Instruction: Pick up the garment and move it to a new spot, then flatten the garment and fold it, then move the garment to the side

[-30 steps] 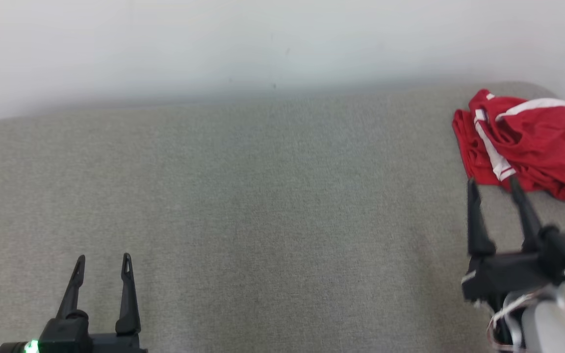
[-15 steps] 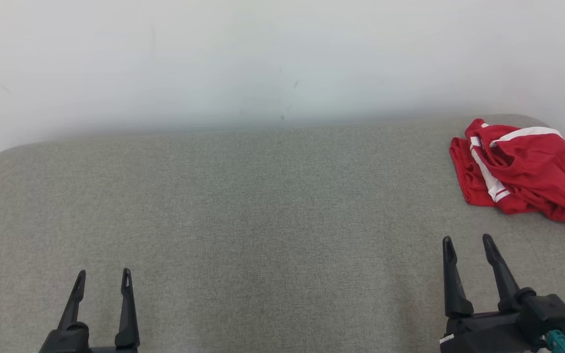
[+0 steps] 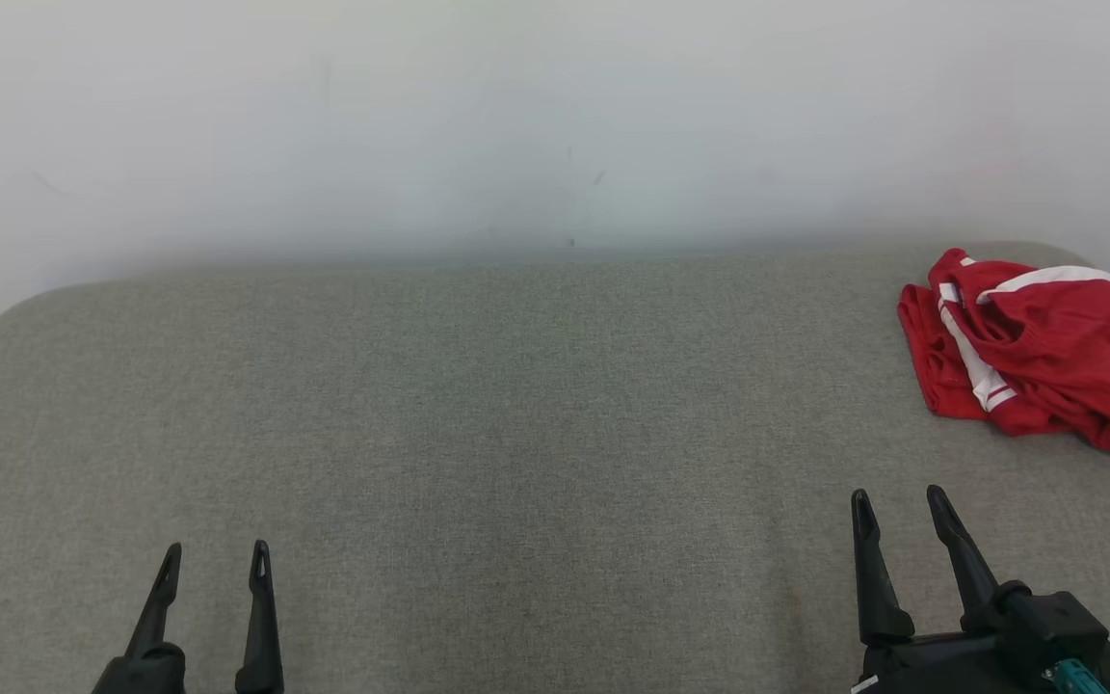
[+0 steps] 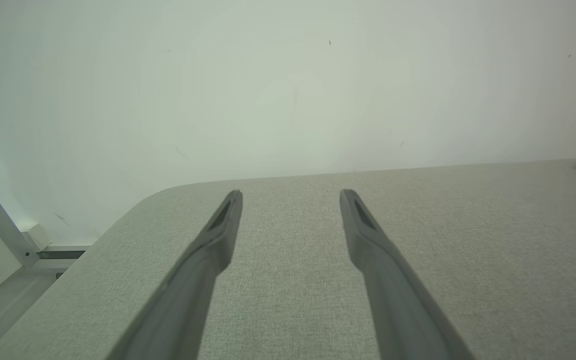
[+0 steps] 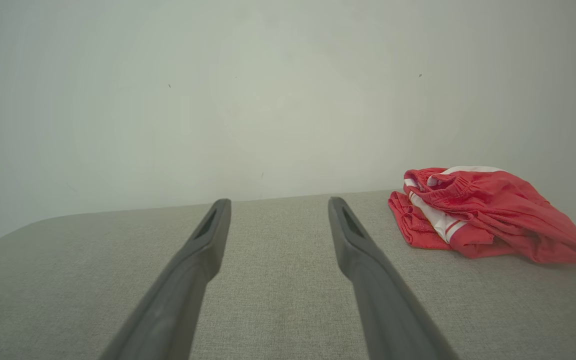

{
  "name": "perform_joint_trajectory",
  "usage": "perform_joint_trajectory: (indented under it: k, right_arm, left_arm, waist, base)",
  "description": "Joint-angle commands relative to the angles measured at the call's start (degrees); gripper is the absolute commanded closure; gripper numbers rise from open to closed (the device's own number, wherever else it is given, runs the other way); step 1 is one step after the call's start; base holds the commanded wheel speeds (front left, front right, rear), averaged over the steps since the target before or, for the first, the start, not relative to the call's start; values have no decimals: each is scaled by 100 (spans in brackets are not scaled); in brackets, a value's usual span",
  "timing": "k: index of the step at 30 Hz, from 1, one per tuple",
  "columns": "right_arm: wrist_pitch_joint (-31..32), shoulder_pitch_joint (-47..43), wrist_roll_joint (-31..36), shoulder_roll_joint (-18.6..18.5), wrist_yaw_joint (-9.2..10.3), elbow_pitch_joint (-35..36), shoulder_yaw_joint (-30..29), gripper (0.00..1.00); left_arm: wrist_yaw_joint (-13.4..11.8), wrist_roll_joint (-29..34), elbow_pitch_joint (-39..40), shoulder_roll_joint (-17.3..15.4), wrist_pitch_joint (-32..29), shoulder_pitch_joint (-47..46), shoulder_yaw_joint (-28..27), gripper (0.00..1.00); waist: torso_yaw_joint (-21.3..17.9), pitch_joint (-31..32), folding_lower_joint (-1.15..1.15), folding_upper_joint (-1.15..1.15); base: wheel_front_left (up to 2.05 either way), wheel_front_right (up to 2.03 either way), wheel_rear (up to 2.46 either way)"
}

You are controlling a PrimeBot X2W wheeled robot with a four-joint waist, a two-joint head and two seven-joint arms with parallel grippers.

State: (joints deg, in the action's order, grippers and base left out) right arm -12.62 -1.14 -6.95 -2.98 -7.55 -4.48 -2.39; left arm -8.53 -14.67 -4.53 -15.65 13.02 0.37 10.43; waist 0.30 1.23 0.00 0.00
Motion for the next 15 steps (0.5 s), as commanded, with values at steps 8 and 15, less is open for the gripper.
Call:
perform_joint_trajectory:
  k: [8,15]
  right_arm:
    - [-4,69,3,20,13,-107,19,0]
    - [-5,85,-23,20,13,-134,26,0]
  left_arm:
    - [-2,-93,-65,-10,32,61,7,0]
    - [-43,-151,-29,-15,3,79,6,0]
  waist:
    - [37,-3,0,0]
    - [34,-19,0,0]
  base:
    - [0,0,0]
    - [0,0,0]
